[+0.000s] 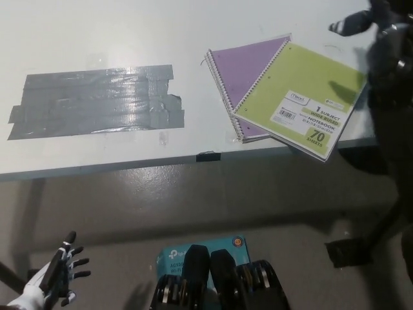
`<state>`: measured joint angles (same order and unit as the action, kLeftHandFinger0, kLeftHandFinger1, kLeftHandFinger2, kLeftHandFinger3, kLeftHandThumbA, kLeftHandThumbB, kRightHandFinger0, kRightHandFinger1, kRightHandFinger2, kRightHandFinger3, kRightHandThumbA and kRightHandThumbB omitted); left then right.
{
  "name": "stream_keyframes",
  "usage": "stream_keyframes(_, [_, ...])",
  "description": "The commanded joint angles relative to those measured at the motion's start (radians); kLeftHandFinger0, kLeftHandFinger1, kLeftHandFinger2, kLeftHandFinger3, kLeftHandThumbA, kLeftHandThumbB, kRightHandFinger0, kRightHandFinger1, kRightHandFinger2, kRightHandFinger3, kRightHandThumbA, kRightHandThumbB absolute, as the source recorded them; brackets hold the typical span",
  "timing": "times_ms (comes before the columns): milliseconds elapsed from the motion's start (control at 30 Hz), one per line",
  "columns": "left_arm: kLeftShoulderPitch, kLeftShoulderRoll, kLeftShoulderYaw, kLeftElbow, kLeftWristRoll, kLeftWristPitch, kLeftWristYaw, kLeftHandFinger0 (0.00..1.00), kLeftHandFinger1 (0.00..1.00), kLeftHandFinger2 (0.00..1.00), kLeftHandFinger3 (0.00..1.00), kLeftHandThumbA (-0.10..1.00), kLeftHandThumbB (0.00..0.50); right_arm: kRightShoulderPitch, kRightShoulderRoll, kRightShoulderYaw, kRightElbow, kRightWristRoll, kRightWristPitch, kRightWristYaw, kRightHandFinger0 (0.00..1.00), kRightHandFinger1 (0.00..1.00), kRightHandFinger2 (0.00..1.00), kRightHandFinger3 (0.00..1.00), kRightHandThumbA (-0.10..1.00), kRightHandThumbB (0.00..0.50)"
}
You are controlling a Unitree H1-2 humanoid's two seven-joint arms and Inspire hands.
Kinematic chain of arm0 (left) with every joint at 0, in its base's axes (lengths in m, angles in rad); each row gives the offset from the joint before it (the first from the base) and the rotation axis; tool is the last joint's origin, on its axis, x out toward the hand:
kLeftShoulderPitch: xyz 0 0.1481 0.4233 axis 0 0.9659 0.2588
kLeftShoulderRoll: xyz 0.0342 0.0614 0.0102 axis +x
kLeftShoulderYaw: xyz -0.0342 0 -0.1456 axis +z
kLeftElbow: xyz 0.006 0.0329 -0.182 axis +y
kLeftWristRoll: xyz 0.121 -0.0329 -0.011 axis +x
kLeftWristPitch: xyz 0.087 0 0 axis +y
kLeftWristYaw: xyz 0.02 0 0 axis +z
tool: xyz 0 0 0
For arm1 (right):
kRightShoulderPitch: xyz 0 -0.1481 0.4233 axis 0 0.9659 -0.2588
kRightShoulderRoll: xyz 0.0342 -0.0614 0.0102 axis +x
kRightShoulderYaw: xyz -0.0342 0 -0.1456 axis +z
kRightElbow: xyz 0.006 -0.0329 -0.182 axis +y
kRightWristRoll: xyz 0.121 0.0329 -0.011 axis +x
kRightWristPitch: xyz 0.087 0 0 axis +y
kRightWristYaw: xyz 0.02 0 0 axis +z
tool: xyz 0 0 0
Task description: The robot uses its right hand to align two notebooks stacked together until they are fully overlapped
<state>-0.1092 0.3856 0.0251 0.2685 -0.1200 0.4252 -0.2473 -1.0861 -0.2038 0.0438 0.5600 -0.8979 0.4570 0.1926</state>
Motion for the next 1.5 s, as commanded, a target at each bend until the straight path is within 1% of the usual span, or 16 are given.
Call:
stream_keyframes(0, [0.000, 0.013, -0.007, -0.029, 0.011, 0.007, -0.012, 0.84, 0.86, 0.92, 1.00, 1.00, 0.278, -0.077, 0.021, -0.001, 0.068, -0.084, 0.013, -0.016, 1.00, 1.00, 1.00, 1.00, 1.00, 0.383])
stream_keyframes(100, [0.004, 0.015, -0.020, -0.032, 0.028, -0.007, -0.009, 0.81, 0.83, 0.89, 1.00, 1.00, 0.273, -0.101, 0.054, -0.015, 0.158, -0.066, 0.013, -0.013, 1.00, 1.00, 1.00, 1.00, 1.00, 0.403])
stream_keyframes(133, [0.005, 0.014, -0.023, -0.034, 0.031, -0.009, -0.008, 0.79, 0.82, 0.88, 1.00, 1.00, 0.281, -0.111, 0.074, -0.029, 0.197, -0.040, 0.013, -0.030, 1.00, 1.00, 1.00, 1.00, 1.00, 0.424])
stream_keyframes(300, [0.007, 0.011, -0.018, -0.037, 0.029, 0.001, -0.010, 0.81, 0.85, 0.90, 1.00, 1.00, 0.260, -0.108, 0.135, -0.072, 0.251, -0.009, 0.013, -0.073, 1.00, 1.00, 1.00, 1.00, 1.00, 0.423])
stream_keyframes(433, [0.009, 0.005, -0.018, -0.036, 0.027, 0.007, -0.012, 0.83, 0.86, 0.92, 1.00, 1.00, 0.270, -0.081, 0.181, -0.114, 0.260, -0.011, 0.013, -0.104, 1.00, 1.00, 1.00, 1.00, 1.00, 0.410])
stream_keyframes(600, [0.024, -0.001, -0.023, -0.052, 0.037, 0.011, -0.004, 0.81, 0.85, 0.90, 1.00, 1.00, 0.253, -0.022, 0.217, -0.157, 0.281, 0.005, 0.013, -0.158, 1.00, 1.00, 1.00, 1.00, 1.00, 0.399])
stream_keyframes(700, [0.020, -0.005, -0.026, -0.047, 0.038, 0.013, -0.007, 0.81, 0.84, 0.90, 1.00, 1.00, 0.287, 0.020, 0.232, -0.189, 0.278, -0.024, 0.013, -0.175, 1.00, 1.00, 1.00, 1.00, 1.00, 0.370])
stream_keyframes(900, [0.021, -0.004, -0.033, -0.043, 0.050, -0.010, -0.011, 0.80, 0.83, 0.88, 1.00, 1.00, 0.343, 0.041, 0.248, -0.208, 0.324, -0.032, 0.013, -0.218, 1.00, 1.00, 1.00, 1.00, 1.00, 0.359])
stream_keyframes(933, [0.029, -0.008, -0.043, -0.042, 0.056, -0.015, -0.013, 0.79, 0.83, 0.88, 1.00, 1.00, 0.391, 0.072, 0.253, -0.214, 0.304, -0.023, 0.013, -0.226, 1.00, 1.00, 1.00, 1.00, 1.00, 0.340])
stream_keyframes(1000, [0.031, -0.009, -0.047, -0.043, 0.060, -0.019, -0.012, 0.78, 0.82, 0.88, 1.00, 1.00, 0.414, 0.083, 0.256, -0.207, 0.308, -0.021, 0.013, -0.239, 1.00, 1.00, 1.00, 1.00, 1.00, 0.335])
stream_keyframes(1067, [0.030, -0.013, -0.050, -0.042, 0.058, -0.023, -0.012, 0.79, 0.82, 0.87, 1.00, 1.00, 0.421, 0.094, 0.257, -0.190, 0.319, -0.026, 0.013, -0.258, 1.00, 1.00, 1.00, 1.00, 1.00, 0.346])
stream_keyframes(1267, [0.021, -0.015, -0.056, -0.051, 0.054, -0.013, -0.026, 0.82, 0.83, 0.92, 1.00, 1.00, 0.428, 0.091, 0.260, -0.141, 0.347, -0.018, 0.013, -0.280, 1.00, 1.00, 1.00, 1.00, 1.00, 0.332])
stream_keyframes(1300, [0.017, -0.014, -0.060, -0.041, 0.057, -0.021, -0.029, 0.82, 0.83, 0.92, 1.00, 1.00, 0.450, 0.100, 0.272, -0.138, 0.336, -0.014, 0.013, -0.301, 1.00, 1.00, 1.00, 1.00, 1.00, 0.328])
stream_keyframes(1333, [0.016, -0.014, -0.061, -0.040, 0.057, -0.022, -0.029, 0.82, 0.83, 0.92, 1.00, 1.00, 0.451, 0.102, 0.272, -0.137, 0.334, -0.011, 0.013, -0.304, 1.00, 1.00, 1.00, 1.00, 1.00, 0.327])
stream_keyframes(1367, [0.012, -0.014, -0.063, -0.033, 0.055, -0.028, -0.033, 0.78, 0.82, 0.91, 1.00, 1.00, 0.463, 0.108, 0.281, -0.134, 0.322, -0.021, 0.013, -0.297, 1.00, 1.00, 1.00, 1.00, 1.00, 0.302])
stream_keyframes(1467, [0.007, -0.014, -0.066, -0.024, 0.050, -0.029, -0.038, 0.77, 0.83, 0.90, 1.00, 1.00, 0.462, 0.114, 0.286, -0.127, 0.319, -0.010, 0.013, -0.298, 1.00, 1.00, 1.00, 1.00, 1.00, 0.298])
